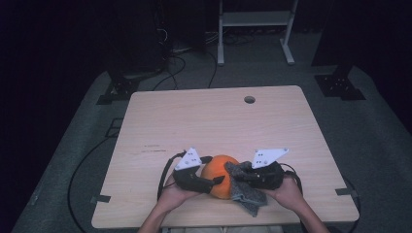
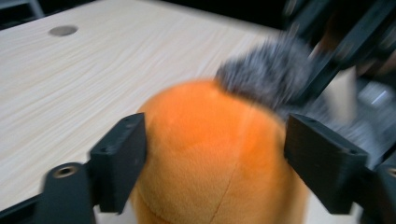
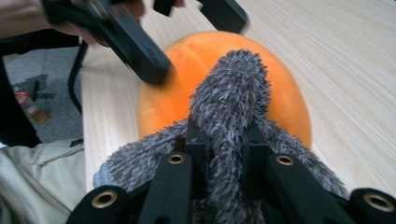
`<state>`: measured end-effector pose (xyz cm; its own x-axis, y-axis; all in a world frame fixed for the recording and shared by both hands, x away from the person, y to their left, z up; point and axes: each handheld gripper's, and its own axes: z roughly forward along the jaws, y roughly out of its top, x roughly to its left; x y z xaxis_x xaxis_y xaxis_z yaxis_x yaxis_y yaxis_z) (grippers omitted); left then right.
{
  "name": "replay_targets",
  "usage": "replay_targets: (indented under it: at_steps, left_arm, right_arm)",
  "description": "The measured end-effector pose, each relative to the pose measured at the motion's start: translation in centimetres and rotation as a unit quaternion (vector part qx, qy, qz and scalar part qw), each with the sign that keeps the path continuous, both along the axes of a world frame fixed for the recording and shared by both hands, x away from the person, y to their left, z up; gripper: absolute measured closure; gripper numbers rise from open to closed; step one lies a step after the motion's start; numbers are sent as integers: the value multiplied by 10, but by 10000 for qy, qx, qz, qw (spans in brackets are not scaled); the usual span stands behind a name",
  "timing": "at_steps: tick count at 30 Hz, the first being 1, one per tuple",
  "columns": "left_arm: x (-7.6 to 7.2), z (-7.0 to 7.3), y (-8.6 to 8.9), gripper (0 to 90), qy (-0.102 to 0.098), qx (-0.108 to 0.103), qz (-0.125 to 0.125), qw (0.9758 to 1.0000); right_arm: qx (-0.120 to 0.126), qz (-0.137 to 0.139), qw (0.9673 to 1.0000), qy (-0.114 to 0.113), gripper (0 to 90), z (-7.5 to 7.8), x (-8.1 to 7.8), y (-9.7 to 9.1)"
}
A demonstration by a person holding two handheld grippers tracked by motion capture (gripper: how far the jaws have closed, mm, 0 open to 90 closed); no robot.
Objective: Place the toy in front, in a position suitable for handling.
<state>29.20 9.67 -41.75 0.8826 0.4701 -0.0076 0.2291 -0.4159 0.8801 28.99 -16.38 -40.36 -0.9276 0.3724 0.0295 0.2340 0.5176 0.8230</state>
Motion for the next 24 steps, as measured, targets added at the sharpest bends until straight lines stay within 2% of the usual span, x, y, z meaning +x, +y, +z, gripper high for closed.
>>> replay_targets:
  at_steps: [3,5,7,9,10,11,12,14,15,17,19,22,24]
  left_arm:
    - [6,-7,13,286,156,128,120,9997]
    - [12,-7,24,276,468,-52,139,9988]
    - [12,-2,23,203,454,-242,59,9987]
    - [10,3,18,148,358,-447,-157,9982]
    - [8,3,14,154,261,-343,-183,9989]
    - [7,1,11,171,139,-59,-71,9999]
    - [7,-3,10,202,94,147,-51,9998]
    - [8,-8,15,229,137,47,-45,9999]
    - [9,-9,19,239,201,80,-8,9998]
    - [11,-11,25,244,332,41,-14,9994]
    - [12,-10,26,243,367,4,-65,9993]
    - [11,-7,25,209,349,-97,-171,9992]
    - [13,-5,23,156,453,-131,-142,9988]
  right_arm:
    - [-50,-20,9999,146,772,-9,3,-5]
    - [-185,-115,9994,256,772,-16,6,-8]
    - [-111,-118,9994,319,771,-18,7,-6]
    - [-117,-49,9997,231,771,-17,5,1]
    - [-123,1,9997,218,771,-16,4,4]
    - [-139,30,9997,180,772,-16,3,7]
    - [-153,41,9997,159,771,-17,2,8]
    - [-170,29,9995,259,772,-19,4,4]
    - [-214,10,9994,273,772,-21,5,2]
    - [-401,-113,9985,355,771,-26,9,-3]
    - [-262,-147,9987,415,771,-25,11,-6]
    - [66,-95,9994,328,770,-16,10,-1]
    - [42,-50,9994,326,770,-17,10,3]
